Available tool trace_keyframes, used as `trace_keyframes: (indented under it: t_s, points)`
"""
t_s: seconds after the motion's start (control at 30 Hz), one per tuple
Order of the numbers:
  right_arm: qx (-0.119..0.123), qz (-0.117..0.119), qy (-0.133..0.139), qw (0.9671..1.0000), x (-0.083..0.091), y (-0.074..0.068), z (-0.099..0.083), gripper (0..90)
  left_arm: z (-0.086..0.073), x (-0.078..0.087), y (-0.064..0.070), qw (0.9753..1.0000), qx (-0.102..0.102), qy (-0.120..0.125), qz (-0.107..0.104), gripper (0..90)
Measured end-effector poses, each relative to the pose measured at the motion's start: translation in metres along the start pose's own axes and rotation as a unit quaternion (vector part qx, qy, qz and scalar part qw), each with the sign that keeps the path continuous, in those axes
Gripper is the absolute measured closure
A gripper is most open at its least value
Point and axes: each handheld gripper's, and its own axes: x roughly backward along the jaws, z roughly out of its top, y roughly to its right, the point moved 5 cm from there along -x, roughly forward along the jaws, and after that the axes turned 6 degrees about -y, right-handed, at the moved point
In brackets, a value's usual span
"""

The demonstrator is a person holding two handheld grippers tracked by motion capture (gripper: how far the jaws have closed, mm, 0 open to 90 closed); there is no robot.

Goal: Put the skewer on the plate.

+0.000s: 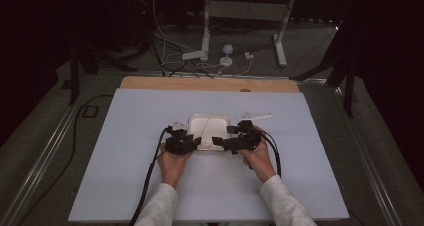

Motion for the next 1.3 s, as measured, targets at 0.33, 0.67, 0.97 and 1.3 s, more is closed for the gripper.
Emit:
trace_keyframes:
  t_s: [0.33, 0.67, 0.97, 1.3]
  points:
    - [-0.001, -0.004, -0.001, 1.0, -0.006, -0.001, 0.0, 15.1, 0.001, 0.007, 0.002, 1.0, -0.007, 0.005, -0.001, 50.6]
    - [0.009, -0.009, 0.0, 0.9999, -0.001, -0.003, -0.001, 14.6, 0.007, 0.033, 0.007, 0.9969, -0.026, 0.053, -0.051, 30.6]
    - [0.033, -0.03, 0.021, 0.9988, 0.027, -0.005, -0.008, 13.9, 0.011, 0.093, 0.004, 0.9871, -0.047, 0.135, -0.072, 13.9]
    - [0.039, -0.064, 0.063, 0.9952, 0.077, 0.005, -0.038, 11.5, -0.012, 0.145, -0.017, 0.9813, -0.068, 0.177, -0.03, 0.6]
